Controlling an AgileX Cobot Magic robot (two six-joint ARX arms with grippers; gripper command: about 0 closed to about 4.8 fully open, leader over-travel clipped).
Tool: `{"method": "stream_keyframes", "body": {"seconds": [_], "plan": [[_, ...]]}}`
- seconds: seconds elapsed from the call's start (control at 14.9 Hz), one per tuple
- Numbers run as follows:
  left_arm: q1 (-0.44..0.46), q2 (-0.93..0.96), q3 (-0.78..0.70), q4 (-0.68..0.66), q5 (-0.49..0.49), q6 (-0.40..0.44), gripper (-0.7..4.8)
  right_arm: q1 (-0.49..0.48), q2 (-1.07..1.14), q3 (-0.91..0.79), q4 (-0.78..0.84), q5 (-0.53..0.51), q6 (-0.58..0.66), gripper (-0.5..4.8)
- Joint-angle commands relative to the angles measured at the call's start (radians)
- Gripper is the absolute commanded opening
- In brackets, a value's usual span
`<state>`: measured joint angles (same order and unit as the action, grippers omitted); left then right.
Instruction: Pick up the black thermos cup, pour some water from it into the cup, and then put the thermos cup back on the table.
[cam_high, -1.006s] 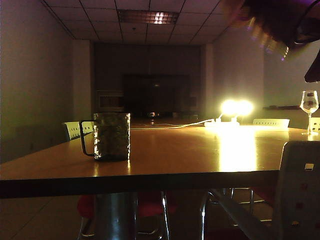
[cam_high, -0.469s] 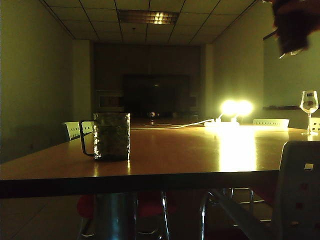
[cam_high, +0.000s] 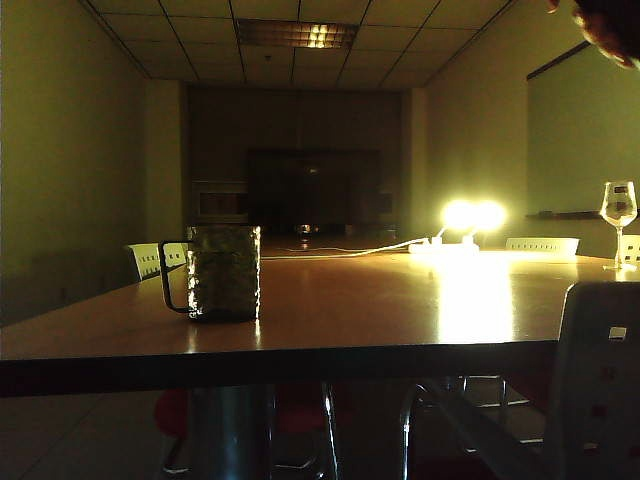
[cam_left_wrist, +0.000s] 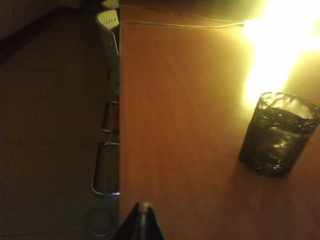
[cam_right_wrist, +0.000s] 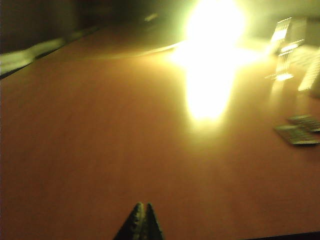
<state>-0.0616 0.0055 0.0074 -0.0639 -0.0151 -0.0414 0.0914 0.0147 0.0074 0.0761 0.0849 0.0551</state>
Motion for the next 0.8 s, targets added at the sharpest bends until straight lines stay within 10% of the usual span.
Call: {"method": "stream_keyframes", "body": {"seconds": [0.07,0.8], "plan": [[-0.001,0.001,-0.001,0.013,0.000,0.004,0.05,-0.059,-0.011,0.000,-0.011,-0.002,0.001,-0.06],[-0.001,0.001,-0.001,0.013,0.000,0.004,0.05,-0.067,-0.012,0.000,-0.044,-0.001,0.001,-0.06]]}}
